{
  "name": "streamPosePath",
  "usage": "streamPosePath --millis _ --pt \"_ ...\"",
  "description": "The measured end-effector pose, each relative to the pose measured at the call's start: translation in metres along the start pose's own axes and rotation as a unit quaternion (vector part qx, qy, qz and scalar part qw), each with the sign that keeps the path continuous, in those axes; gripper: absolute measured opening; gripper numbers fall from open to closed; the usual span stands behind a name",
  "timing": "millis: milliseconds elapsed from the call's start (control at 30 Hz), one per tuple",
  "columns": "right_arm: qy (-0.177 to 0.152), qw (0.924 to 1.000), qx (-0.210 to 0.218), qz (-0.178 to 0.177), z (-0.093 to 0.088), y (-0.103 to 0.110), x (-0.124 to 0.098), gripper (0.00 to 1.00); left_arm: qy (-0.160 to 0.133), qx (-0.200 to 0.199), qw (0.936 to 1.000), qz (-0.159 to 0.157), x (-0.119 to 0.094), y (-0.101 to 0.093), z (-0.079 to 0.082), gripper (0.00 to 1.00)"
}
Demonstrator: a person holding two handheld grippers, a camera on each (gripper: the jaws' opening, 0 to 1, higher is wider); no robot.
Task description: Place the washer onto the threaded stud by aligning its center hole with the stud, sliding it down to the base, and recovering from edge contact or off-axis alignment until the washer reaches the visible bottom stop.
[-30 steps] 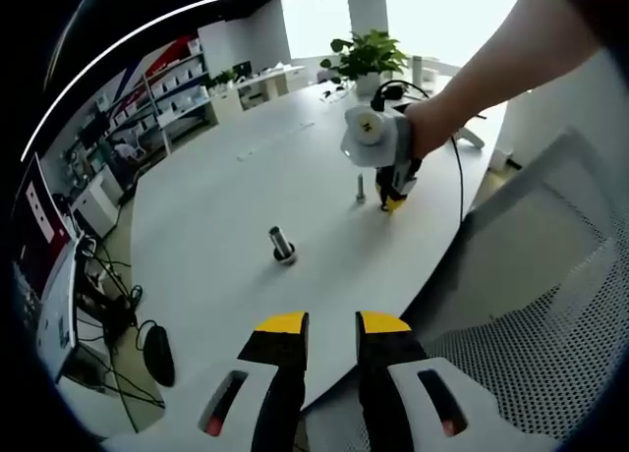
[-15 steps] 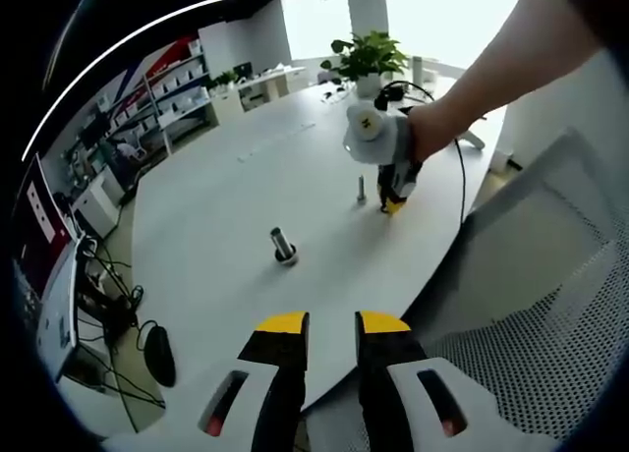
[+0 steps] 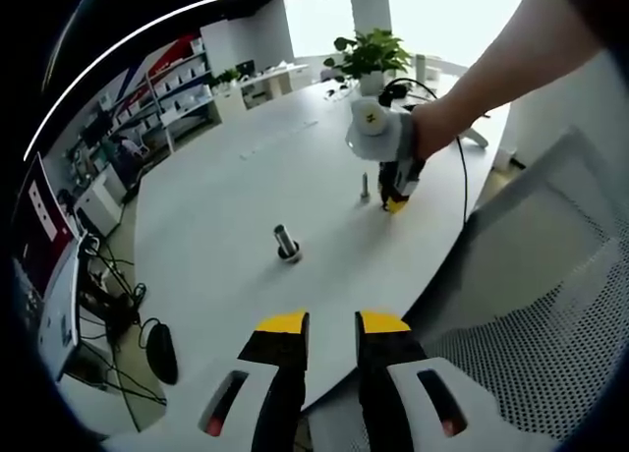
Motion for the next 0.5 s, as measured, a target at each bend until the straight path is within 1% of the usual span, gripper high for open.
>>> streamPosePath --millis 167,300,367,433,500 --pt "0.005 1.0 -0.002 0.001 -0.0004 -0.0008 -0.0003 0.15 0.003 -0.003 1.0 0.004 0.0 0.001 -0.0011 0.16" --pt "-0.014 0.9999 0.002 0.002 -0.0043 -0.001 -0.0015 0.15 0.004 -0.003 1.0 0.006 0.0002 0.0011 -0.0015 0.16" --pt "-0.018 0.9998 0.001 0.002 -0.0046 -0.0011 -0.0008 0.15 0.005 -0.003 1.0 0.007 0.0005 0.0012 -0.0016 0.16" --pt "-0.016 0.9999 -0.006 0.0 -0.0034 -0.0001 -0.0008 0.15 0.006 -0.002 1.0 0.007 0.0005 0.0014 -0.0016 0.16" --pt "-0.006 1.0 -0.005 -0.003 -0.0008 0.0005 0.0 0.15 0.007 -0.002 0.9999 0.008 0.0007 0.0016 -0.0016 0.16"
Point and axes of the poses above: the point that each gripper's makers call its tool centre point, and the gripper's own axes: x roughly forward along the fingers, y roughly to its left, z roughly out of its top, the point moved 7 cm from there along -x, roughly backward along the fingers, and after that the axes turned 11 degrees about -x, right-handed, at the moved point
